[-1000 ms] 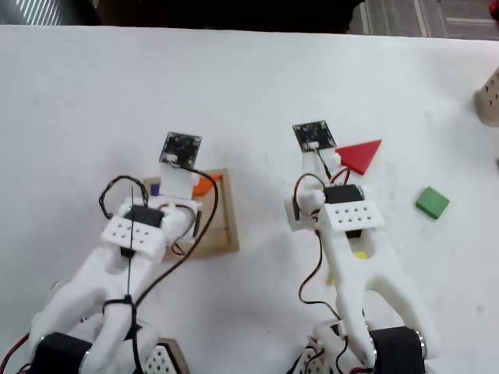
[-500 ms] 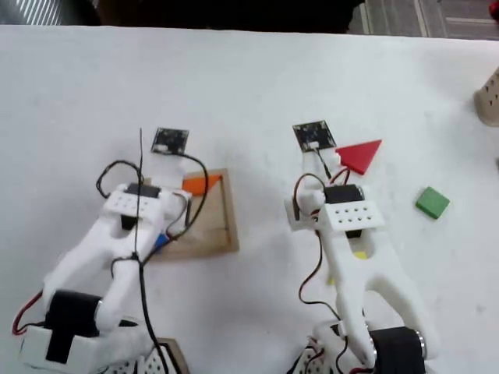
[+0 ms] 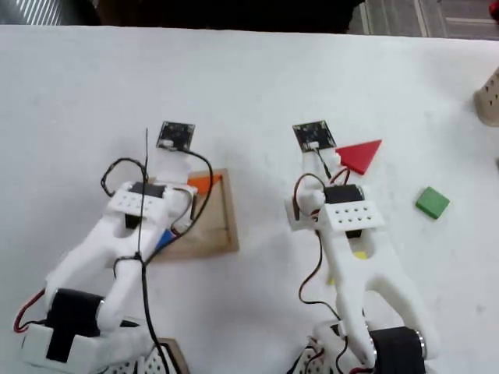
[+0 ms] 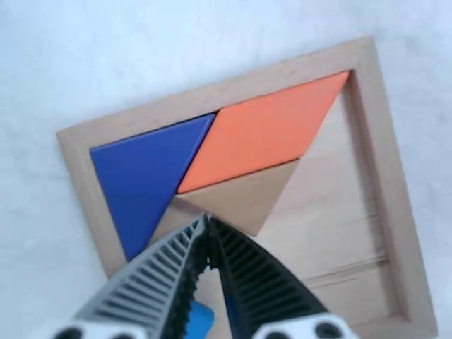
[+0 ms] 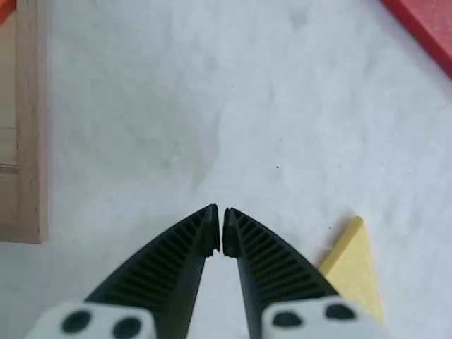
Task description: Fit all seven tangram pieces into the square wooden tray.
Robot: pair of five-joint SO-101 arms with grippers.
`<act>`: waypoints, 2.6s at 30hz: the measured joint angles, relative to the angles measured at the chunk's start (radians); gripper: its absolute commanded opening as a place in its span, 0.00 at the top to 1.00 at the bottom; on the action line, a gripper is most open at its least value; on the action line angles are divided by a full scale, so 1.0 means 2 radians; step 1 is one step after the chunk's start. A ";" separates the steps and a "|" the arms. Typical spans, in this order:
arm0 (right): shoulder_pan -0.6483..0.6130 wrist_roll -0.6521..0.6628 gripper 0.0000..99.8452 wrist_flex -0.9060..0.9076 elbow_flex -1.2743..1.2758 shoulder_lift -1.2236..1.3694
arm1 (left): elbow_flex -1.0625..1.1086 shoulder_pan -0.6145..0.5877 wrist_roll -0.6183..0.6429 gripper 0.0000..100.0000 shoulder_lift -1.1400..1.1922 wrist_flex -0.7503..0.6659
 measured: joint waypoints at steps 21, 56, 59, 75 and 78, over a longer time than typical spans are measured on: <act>0.000 0.000 0.98 0.000 0.000 0.000 | 0.061 0.000 0.000 0.97 -0.172 0.009; 0.208 0.193 0.79 0.139 -0.129 0.000 | 0.171 -0.223 0.098 0.79 -0.390 -0.072; 0.229 0.283 0.77 0.133 -0.129 0.000 | 0.170 -0.222 0.097 0.79 -0.390 -0.072; 0.338 0.553 0.71 0.127 -0.305 0.229 | 0.180 -0.222 0.064 0.79 -0.390 -0.072; 0.338 0.565 0.71 0.127 -0.348 0.280 | 0.186 -0.222 0.061 0.79 -0.390 -0.072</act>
